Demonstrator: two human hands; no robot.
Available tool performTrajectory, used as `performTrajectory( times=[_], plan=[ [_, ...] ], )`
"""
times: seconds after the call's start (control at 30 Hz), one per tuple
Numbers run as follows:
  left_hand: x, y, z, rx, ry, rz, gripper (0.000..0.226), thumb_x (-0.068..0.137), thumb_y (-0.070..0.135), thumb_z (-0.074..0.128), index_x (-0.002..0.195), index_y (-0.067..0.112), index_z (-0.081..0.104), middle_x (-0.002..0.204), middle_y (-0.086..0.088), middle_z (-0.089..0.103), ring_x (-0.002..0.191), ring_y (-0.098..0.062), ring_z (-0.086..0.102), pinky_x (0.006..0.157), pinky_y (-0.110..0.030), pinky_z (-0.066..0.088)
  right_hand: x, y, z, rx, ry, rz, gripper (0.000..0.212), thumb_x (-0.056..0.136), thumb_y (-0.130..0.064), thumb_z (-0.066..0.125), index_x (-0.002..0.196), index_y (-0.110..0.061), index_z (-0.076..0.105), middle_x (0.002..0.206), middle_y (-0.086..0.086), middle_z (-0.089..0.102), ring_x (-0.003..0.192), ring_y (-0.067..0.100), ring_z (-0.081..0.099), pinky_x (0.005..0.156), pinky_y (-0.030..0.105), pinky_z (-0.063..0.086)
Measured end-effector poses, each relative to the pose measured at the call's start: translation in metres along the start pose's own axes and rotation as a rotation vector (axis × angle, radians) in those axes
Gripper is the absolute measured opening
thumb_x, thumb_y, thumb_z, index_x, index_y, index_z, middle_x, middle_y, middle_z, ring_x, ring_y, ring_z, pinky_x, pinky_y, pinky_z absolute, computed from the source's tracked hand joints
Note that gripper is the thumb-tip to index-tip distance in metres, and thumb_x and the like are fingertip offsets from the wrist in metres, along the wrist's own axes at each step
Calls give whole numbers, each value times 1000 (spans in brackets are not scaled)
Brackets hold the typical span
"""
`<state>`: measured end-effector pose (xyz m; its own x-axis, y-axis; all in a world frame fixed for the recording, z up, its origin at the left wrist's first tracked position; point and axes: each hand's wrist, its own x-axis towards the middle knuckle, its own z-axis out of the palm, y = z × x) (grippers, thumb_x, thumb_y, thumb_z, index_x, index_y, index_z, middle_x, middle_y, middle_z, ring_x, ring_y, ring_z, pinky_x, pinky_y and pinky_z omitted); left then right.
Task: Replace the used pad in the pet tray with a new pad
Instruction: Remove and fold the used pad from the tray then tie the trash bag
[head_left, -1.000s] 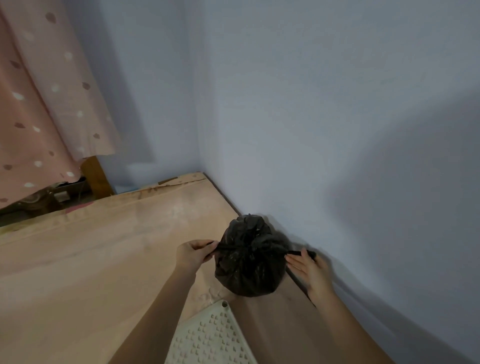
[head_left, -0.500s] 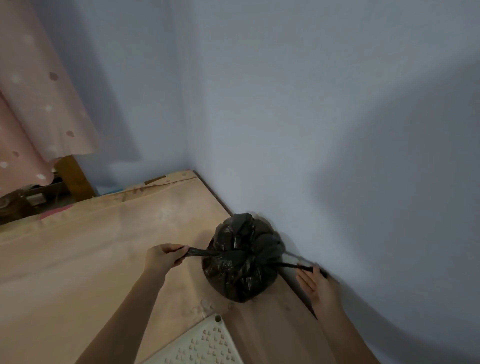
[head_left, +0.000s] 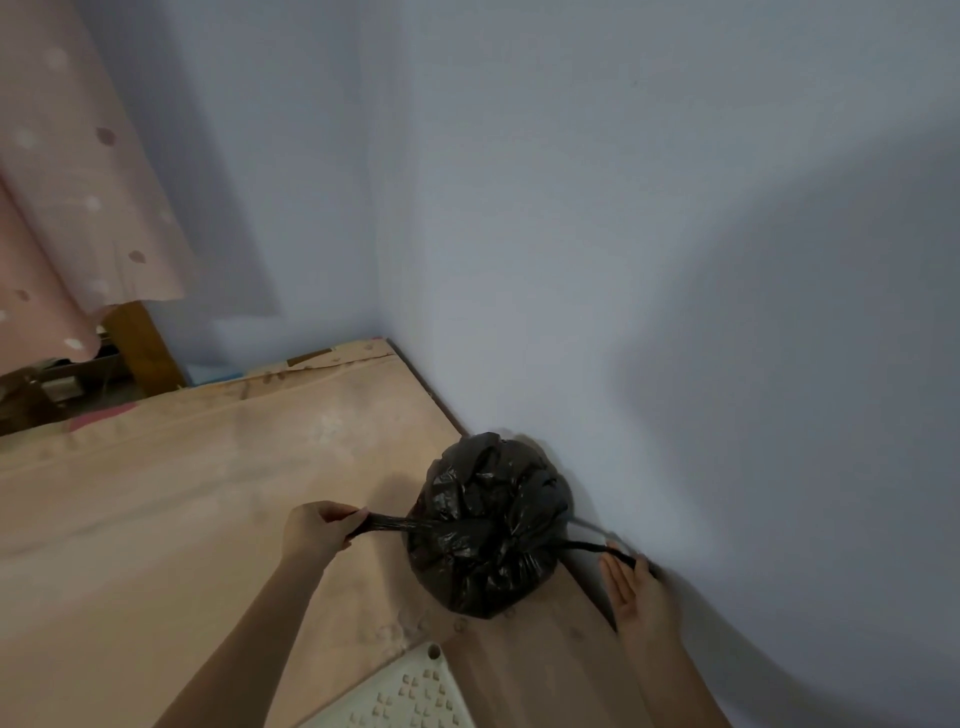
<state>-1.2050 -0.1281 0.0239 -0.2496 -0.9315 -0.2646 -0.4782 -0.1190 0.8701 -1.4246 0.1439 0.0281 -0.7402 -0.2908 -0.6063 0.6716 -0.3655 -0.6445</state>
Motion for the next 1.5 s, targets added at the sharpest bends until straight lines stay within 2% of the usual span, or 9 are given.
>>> performTrajectory(
  times=[0.07, 0.17, 0.23, 0.37, 0.5, 0.73, 0.83, 1.03, 1.5],
  plan=[
    [-3, 2, 3, 208, -20, 71, 21, 84, 18, 70, 97, 2, 73, 90, -15, 70, 76, -27, 63, 76, -38, 52, -11, 2, 4, -36, 1, 33, 40, 101, -29, 40, 125, 2, 50, 123, 20, 59, 108, 28, 60, 94, 34, 47],
    [-19, 3, 11, 534, 6, 201, 46, 94, 34, 54, 133, 10, 51, 137, -12, 50, 120, -28, 51, 97, -37, 42, -28, 10, 10, -172, -10, 78, 32, 95, -32, 53, 96, -1, 62, 76, 14, 73, 73, 29, 69, 61, 36, 57],
    [-41, 5, 20, 685, 58, 472, 56, 97, 42, 41, 147, 16, 33, 153, -4, 32, 139, -24, 33, 111, -37, 29, -35, 20, 5, -571, 91, -71, 23, 92, -17, 59, 100, 4, 62, 92, 25, 70, 86, 37, 63, 80, 45, 52],
    [-89, 6, 47, 764, -16, 1042, 60, 92, 47, 37, 146, 20, 34, 153, -5, 28, 143, -26, 24, 113, -48, 19, -41, 50, -15, -1193, 270, -1052, 53, 87, -20, 57, 118, 22, 48, 127, 41, 46, 122, 51, 45, 102, 50, 34],
    [-105, -10, 75, 909, -195, 1299, 72, 84, 52, 50, 147, 24, 32, 155, -5, 27, 143, -26, 23, 111, -52, 17, -40, 81, -15, -1680, -106, -1667, 57, 96, -35, 29, 141, -1, 26, 156, 15, 10, 146, 26, 7, 113, 44, 16],
    [-100, -36, 93, 1186, -325, 1184, 74, 81, 59, 54, 145, 24, 36, 149, -6, 38, 137, -28, 35, 109, -55, 10, 13, 94, -23, -2099, -194, -1505, 98, 74, -61, 55, 146, -5, 18, 157, 18, 4, 146, 30, -6, 108, 58, 12],
    [-90, -34, 98, 1239, -339, 1113, 86, 72, 56, 68, 144, 24, 35, 146, -7, 44, 134, -30, 41, 107, -58, 15, 26, 98, -20, -2140, -291, -1428, 83, 79, -59, 44, 142, -8, 27, 158, 14, -4, 146, 31, -3, 106, 61, 18],
    [-60, -31, 103, 1293, -318, 989, 81, 63, 49, 79, 135, 24, 52, 140, -9, 51, 128, -33, 48, 105, -59, 13, 44, 110, 1, -2104, -450, -1373, 78, 84, -59, 43, 142, -8, 33, 148, 17, 35, 141, 32, 18, 104, 61, 24],
    [14, -18, 105, 1279, -188, 805, 84, 53, 45, 86, 129, 22, 59, 134, -11, 56, 122, -34, 54, 92, -61, 46, 85, 108, 92, -2222, -602, -1342, 87, 65, -61, 70, 137, -16, 49, 144, 11, 45, 130, 29, 46, 95, 57, 45]
  ],
)
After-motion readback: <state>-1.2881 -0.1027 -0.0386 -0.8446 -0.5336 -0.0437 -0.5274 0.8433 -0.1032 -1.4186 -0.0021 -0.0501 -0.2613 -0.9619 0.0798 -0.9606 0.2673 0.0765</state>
